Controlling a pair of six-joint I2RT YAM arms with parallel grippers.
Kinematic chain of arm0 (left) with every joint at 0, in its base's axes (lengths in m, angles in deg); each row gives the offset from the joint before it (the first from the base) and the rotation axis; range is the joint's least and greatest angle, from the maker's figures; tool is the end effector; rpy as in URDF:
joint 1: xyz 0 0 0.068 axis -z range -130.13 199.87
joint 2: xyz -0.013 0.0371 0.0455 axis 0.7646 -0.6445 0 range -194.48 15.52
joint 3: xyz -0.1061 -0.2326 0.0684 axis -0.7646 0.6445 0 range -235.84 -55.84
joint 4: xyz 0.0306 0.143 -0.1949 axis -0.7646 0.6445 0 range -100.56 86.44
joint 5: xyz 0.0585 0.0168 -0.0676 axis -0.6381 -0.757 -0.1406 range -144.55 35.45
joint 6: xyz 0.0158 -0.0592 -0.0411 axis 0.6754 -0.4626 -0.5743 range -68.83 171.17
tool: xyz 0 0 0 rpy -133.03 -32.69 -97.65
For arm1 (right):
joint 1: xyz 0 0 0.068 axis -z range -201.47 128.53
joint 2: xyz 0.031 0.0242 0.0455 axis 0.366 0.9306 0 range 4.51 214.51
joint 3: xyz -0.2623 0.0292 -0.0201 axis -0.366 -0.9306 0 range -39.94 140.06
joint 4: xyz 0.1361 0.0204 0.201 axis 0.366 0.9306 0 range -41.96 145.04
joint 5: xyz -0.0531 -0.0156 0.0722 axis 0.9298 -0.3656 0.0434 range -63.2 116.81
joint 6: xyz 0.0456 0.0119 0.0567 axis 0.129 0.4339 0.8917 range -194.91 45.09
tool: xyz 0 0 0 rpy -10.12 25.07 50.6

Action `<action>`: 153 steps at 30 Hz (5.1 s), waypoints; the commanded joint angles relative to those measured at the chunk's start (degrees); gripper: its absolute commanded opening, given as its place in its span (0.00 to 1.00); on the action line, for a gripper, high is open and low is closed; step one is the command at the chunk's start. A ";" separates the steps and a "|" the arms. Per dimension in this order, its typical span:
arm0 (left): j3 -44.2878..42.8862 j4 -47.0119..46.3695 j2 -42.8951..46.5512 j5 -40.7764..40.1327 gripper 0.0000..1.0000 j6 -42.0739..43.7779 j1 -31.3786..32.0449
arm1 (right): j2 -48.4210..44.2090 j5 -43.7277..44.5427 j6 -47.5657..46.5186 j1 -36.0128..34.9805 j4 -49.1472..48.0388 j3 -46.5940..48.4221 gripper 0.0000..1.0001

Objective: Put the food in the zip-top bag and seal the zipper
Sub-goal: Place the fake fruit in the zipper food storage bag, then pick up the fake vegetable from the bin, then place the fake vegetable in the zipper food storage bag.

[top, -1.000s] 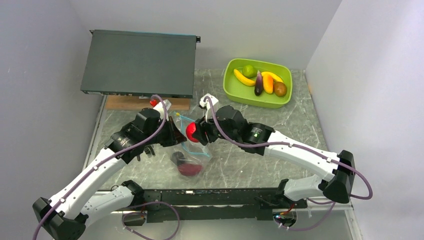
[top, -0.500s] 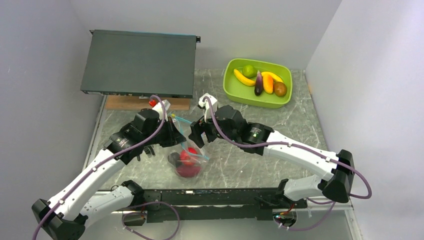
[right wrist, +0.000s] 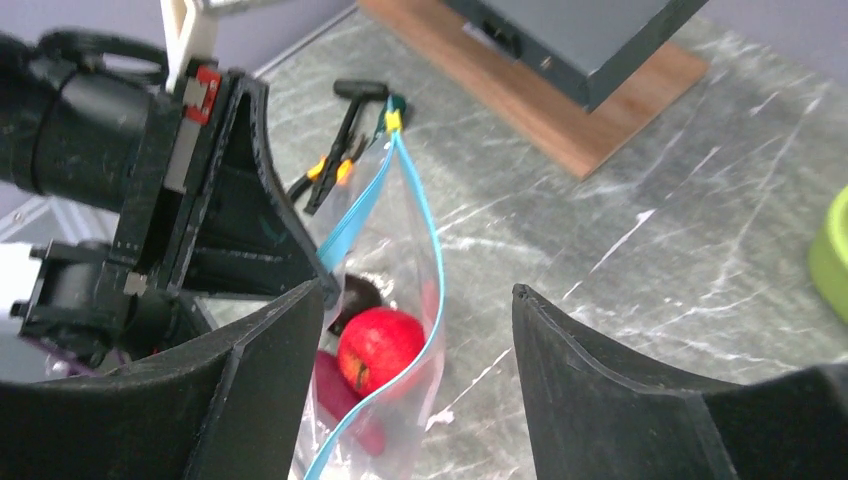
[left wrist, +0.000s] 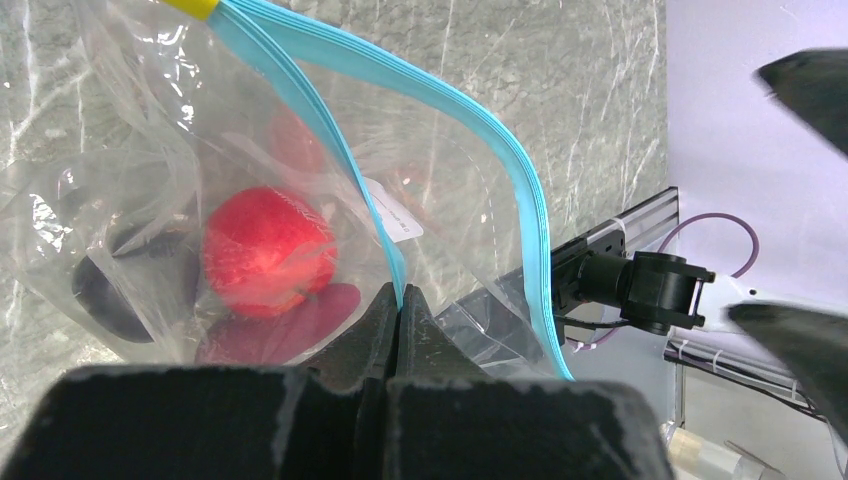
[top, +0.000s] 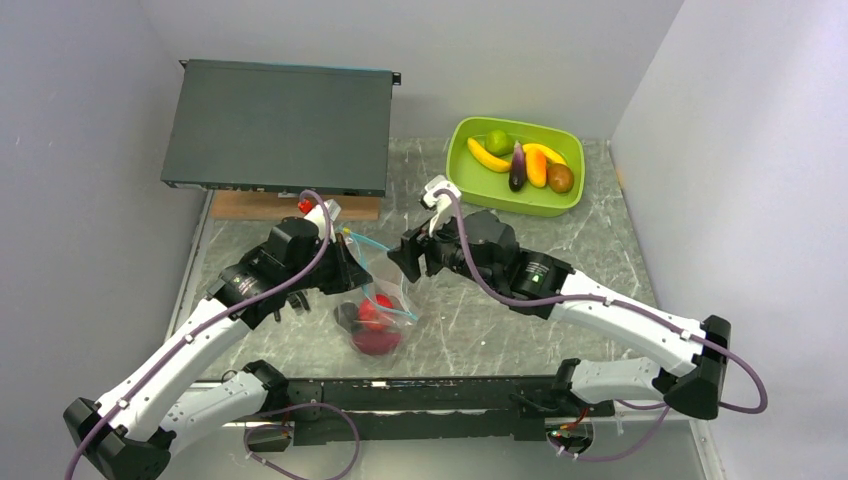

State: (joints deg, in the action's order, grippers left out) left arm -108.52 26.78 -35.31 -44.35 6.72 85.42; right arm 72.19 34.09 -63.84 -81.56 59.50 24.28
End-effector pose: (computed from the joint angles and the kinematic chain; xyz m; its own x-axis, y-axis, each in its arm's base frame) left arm 0.1500 -0.1207 0.3007 -0.8200 -0.2612 -0.5093 0.1614 0.7481 -0.6436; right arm 0.1478 0.2410 0.3614 -0.2795 -0.1036 -0.9545 -0.7592 0.6325 0.1536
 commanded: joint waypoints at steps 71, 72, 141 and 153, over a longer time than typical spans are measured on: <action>-2.31 2.95 -4.28 0.70 0.00 2.13 -0.15 | 72.32 23.12 10.15 49.32 13.07 55.27 0.51; -2.33 2.99 -4.21 0.59 0.00 2.14 -0.18 | 71.38 23.11 10.12 49.30 12.04 54.14 0.48; 2.91 -4.10 0.74 -0.80 0.00 -1.89 -0.13 | 9.77 20.48 31.86 -8.55 -18.33 -9.14 0.00; 6.15 -4.27 4.77 -3.79 0.00 -3.46 -0.18 | 11.19 25.06 26.22 -11.28 1.01 -1.44 0.00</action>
State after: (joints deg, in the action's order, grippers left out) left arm -103.56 24.90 -32.49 -46.84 4.71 85.32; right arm 82.77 58.14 -34.64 -92.45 53.47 17.70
